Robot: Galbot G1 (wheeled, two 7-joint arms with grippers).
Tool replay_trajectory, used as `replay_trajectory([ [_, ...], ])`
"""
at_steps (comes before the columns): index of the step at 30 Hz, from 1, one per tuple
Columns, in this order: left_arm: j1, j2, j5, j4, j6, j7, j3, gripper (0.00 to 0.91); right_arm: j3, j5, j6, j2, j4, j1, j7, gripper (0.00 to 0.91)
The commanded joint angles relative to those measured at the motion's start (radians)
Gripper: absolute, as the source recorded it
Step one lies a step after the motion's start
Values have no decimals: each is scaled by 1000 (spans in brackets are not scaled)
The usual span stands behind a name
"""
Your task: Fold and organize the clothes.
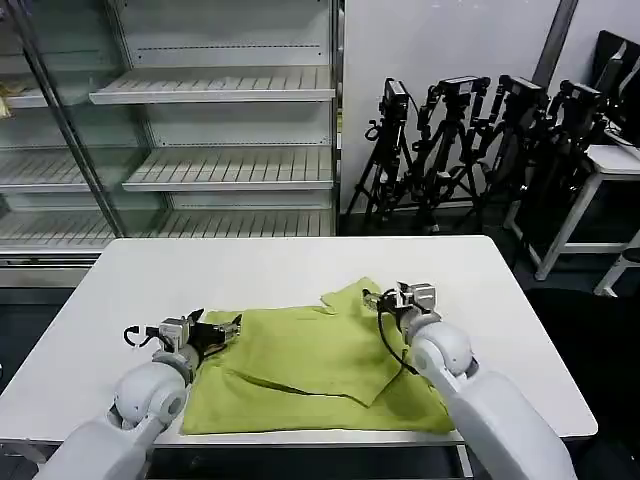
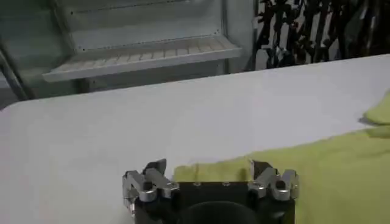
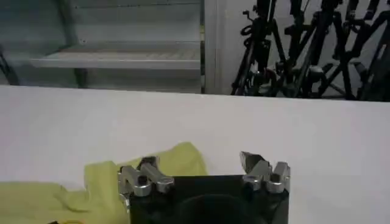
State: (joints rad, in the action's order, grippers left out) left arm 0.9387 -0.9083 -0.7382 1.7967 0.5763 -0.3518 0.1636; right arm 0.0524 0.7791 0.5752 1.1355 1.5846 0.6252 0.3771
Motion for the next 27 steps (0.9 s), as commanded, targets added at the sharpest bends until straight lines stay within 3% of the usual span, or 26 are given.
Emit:
replay_trajectory([
  [1,-97,1,-17,-110,2,-3,-35,907,50,25,4,48,-136,-102,4,907],
  [6,-100,-4,-48,-124,3,-6,-37,907,52,24,5,72,-168,-112,8,907],
  [7,-95,-4,-50,-121,3,-8,-37,645,53,24,5,74,-173,-112,8,907],
  [8,-91,-4,-50,-116,3,-9,-37,464,53,24,5,76,-176,-112,8,907],
  [9,-86,-4,-51,-113,3,-9,-37,121,54,24,5,78,-180,-112,7,907],
  [10,-80,-2,-52,-108,3,-11,-36,81,53,26,5,80,-183,-112,4,907],
  [13,-60,4,-77,-89,3,-14,-30,30,50,37,5,81,-188,-110,-4,0],
  [18,-30,11,-81,-60,2,-11,-23,20,47,80,5,73,-180,-97,-1,0],
  [27,-2,11,-95,-53,2,-1,-11,20,37,79,4,72,-179,-75,-13,0],
])
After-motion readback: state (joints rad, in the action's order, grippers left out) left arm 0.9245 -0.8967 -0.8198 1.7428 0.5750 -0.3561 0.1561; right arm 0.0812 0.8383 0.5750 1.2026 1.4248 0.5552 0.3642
